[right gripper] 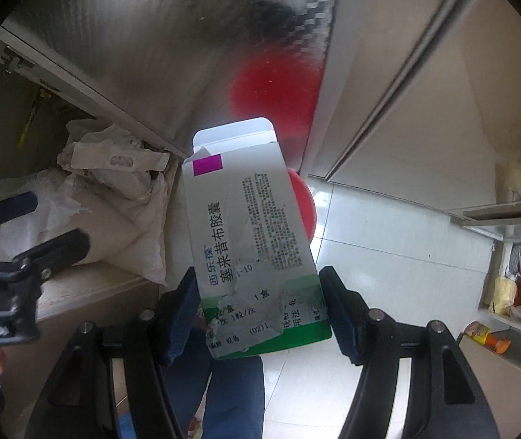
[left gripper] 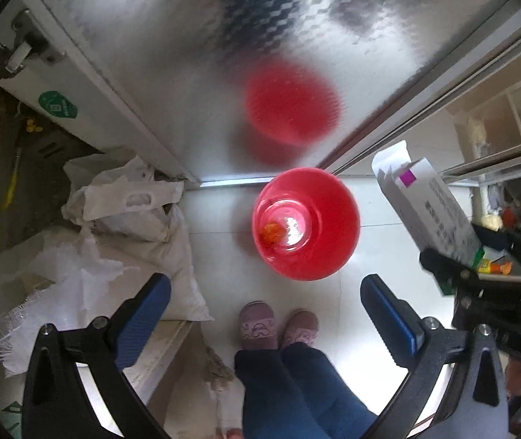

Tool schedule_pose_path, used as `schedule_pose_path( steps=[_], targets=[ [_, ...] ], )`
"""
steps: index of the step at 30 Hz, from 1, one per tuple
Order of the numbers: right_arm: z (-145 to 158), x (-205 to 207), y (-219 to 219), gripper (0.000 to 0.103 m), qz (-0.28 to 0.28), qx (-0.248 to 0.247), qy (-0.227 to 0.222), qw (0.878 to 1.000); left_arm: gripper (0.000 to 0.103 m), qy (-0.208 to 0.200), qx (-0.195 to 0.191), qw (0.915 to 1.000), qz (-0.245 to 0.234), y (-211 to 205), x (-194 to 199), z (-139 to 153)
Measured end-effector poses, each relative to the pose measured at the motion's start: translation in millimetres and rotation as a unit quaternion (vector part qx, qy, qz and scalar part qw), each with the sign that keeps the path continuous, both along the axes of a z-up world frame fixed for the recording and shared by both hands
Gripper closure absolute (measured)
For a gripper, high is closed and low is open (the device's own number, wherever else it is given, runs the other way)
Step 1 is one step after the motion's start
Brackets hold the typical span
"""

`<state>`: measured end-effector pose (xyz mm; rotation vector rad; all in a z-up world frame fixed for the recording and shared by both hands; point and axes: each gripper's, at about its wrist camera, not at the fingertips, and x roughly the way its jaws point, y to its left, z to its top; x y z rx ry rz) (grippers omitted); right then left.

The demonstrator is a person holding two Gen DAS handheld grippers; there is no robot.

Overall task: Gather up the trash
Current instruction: 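Lower the medicine box over the red bin and open the right tool, then raise both tools back toward the counter trash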

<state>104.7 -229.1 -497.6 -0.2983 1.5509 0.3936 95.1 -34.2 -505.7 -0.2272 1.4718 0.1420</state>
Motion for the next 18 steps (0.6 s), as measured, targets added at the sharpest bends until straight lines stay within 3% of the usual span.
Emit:
schedule_pose_path(
  steps=[3, 4, 5, 7, 13, 16, 18],
  targets=[
    [-4, 1, 3, 0.041, 0.005, 0.011, -0.001, 1.0, 0.0, 0.005, 0.005, 0.9999, -0.014, -2, -3, -3],
    [-1, 0, 5, 0.031, 0.004, 0.014, -0.002, 1.0, 0.0, 0.004, 0.008, 0.9998, -0.017, -1, -5, -4],
    [-1, 0, 7, 0.014, 0.006, 0.019, -0.002, 1.0, 0.0, 0.003, 0.01, 0.9998, -0.019, -1, -6, -4],
    [5, -3, 8, 0.007, 0.006, 0.018, -0.017, 1.0, 0.0, 0.003, 0.013, 0.9997, -0.022, -1, -9, -1],
    [39, -7, -6, 0.007, -0.032, 0.028, -0.02, 0.999, 0.0, -0.01, 0.008, 0.9998, -0.018, -7, -18, 33],
    [78, -15, -11, 0.007, -0.041, 0.038, -0.039, 0.998, 0.0, -0.04, -0.013, 0.9991, 0.006, -9, -23, 77],
    [111, -21, -14, 0.007, -0.049, 0.044, -0.062, 0.996, 0.0, -0.052, -0.003, 0.9987, 0.001, -14, -24, 103]
  ],
)
